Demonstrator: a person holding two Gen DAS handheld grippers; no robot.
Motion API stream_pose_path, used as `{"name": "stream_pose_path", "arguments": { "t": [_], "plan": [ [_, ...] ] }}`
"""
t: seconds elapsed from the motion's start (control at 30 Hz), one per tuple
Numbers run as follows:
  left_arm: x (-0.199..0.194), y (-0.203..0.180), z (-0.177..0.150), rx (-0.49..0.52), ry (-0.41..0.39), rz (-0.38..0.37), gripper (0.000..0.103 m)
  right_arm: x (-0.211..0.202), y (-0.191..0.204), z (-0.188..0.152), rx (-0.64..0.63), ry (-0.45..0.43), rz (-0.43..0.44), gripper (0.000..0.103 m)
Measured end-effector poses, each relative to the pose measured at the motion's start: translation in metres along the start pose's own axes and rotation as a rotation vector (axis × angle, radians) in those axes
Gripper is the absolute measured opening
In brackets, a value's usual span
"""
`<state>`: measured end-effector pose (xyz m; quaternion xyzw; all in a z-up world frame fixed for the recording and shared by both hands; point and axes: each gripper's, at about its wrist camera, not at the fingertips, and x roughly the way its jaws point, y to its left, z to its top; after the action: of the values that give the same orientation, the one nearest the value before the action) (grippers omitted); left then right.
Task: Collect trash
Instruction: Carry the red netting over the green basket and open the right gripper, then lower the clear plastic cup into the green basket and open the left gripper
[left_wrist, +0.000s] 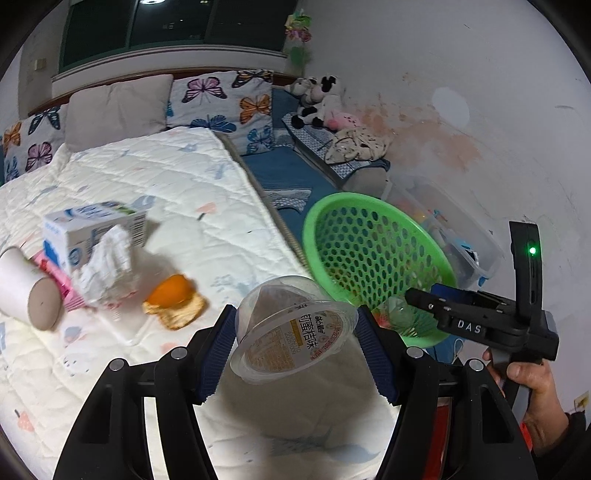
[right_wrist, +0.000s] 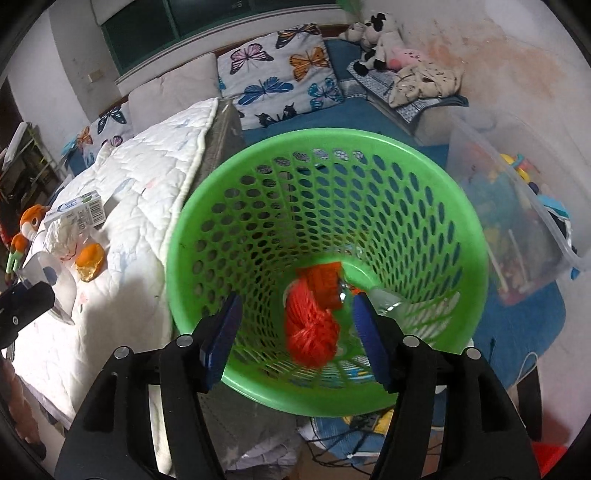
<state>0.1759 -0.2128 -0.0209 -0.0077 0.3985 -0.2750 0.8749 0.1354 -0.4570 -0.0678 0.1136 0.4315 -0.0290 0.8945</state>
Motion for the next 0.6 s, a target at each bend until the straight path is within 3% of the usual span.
{"name": "stream_pose_path", "arguments": {
  "t": [0.33, 0.6],
  "plan": [
    [0.031, -0.041, 0.023, 0.066, 0.024, -0.043, 0.063, -0.021, -0.023, -0.016, 0.020, -0.016, -0.002, 0.063],
    [0.073, -0.066, 0.034, 0.081, 0.087, -0.082, 0.063, -0.035, -0.039, -0.030, 0.051, -0.026, 0.001, 0.063]
  ]
}}
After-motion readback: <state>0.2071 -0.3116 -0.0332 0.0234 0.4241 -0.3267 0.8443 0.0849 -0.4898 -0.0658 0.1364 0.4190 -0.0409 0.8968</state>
